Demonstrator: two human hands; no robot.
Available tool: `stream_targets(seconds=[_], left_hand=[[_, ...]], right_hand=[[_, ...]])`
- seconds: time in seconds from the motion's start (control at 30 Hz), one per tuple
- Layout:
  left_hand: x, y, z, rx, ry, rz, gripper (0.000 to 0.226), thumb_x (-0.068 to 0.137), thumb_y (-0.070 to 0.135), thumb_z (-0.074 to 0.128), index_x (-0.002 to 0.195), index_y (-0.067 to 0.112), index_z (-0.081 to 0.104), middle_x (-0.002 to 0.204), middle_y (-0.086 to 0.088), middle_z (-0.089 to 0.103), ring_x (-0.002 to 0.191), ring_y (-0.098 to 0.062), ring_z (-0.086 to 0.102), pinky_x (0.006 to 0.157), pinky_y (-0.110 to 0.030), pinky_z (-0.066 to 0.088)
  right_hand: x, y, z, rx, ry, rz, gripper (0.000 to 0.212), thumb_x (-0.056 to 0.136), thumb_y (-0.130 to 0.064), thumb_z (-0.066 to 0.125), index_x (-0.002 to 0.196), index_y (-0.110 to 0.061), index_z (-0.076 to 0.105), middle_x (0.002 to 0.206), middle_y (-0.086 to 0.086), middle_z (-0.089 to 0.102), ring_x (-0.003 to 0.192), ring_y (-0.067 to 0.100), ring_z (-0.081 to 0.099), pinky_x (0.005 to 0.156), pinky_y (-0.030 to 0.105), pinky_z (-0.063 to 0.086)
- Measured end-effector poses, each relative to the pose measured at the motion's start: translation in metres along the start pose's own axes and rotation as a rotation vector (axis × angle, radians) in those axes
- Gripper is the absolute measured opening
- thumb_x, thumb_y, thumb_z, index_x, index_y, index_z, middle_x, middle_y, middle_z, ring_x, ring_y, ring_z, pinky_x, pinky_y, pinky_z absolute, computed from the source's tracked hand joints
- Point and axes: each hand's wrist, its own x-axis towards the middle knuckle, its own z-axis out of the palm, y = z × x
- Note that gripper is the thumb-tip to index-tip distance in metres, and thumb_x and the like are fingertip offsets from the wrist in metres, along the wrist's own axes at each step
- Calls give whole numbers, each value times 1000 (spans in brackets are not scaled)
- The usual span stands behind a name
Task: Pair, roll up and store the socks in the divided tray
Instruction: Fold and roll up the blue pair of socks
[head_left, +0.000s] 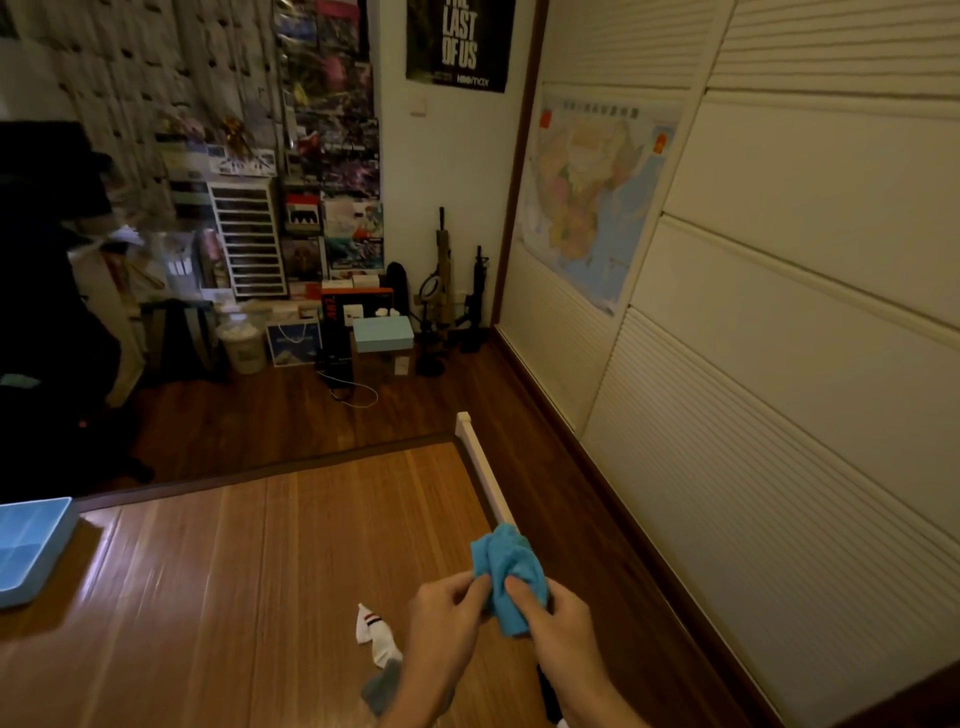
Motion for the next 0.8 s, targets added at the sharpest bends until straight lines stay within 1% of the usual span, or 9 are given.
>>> stream_targets(seconds=[0.1,0.17,0.27,0.37,0.47,0.53,0.63,0.7,0.8], left_hand=[[6,-3,15,119,3,7,27,104,20,58,88,15,80,83,-4,78,88,-23,75,86,-45,61],[7,-4,28,165,4,-1,25,104,26,58,89,18,77,81,0,77,82,-17,74,72,-35,60],[8,-7,47,151,-5,-35,15,98,33,67,92,22,75,76,9,76,70,1,70,59,-13,49],[13,-18,62,109,15,-129,16,95,31,70,91,16,76,75,3,77,68,0,71,59,-13,50],[18,-40,76,109,23,-236,23,95,31,70,96,9,77,84,-5,78,65,1,71,57,-13,51],[22,-58,87,88,16,-308,23,95,30,70,100,8,77,90,-9,79,72,-1,73,64,-19,57],[29,-89,99,46,-27,-429,29,94,31,72,110,8,75,101,-7,80,96,-19,76,93,-41,61],[33,-112,106,-15,-87,-528,30,94,31,72,114,9,75,105,-6,80,101,-22,75,93,-40,60],[33,-149,118,-119,-126,-690,28,94,24,71,117,8,73,107,-8,79,98,-21,77,77,-29,60]], right_hand=[[12,7,-8,-103,-24,-37,22,96,-33,67,113,-19,69,95,-3,76,87,8,71,72,19,54],[20,13,-12,-187,-38,-69,23,100,-34,60,121,-25,61,102,-10,70,93,1,66,74,13,49],[33,25,-22,-311,-73,-91,30,105,-34,47,133,-27,50,113,-12,62,100,-1,60,84,18,50],[44,40,-38,-333,-160,-9,40,107,-38,41,143,-24,44,126,-4,57,111,7,58,98,28,51],[52,59,-55,-272,-226,103,42,107,-40,40,146,-25,42,132,-3,54,118,10,56,101,28,48],[56,77,-68,-255,-242,159,38,106,-39,45,141,-25,49,127,-6,59,114,7,59,94,23,50],[63,105,-89,-178,-243,225,30,98,-32,63,127,-23,64,109,-10,71,99,4,68,86,23,57],[69,126,-102,-177,-239,273,24,92,-27,72,115,-24,69,99,-10,75,91,3,72,85,28,60],[75,158,-115,-212,-240,329,24,85,-17,77,105,-24,68,97,-8,74,89,5,72,85,33,61]])
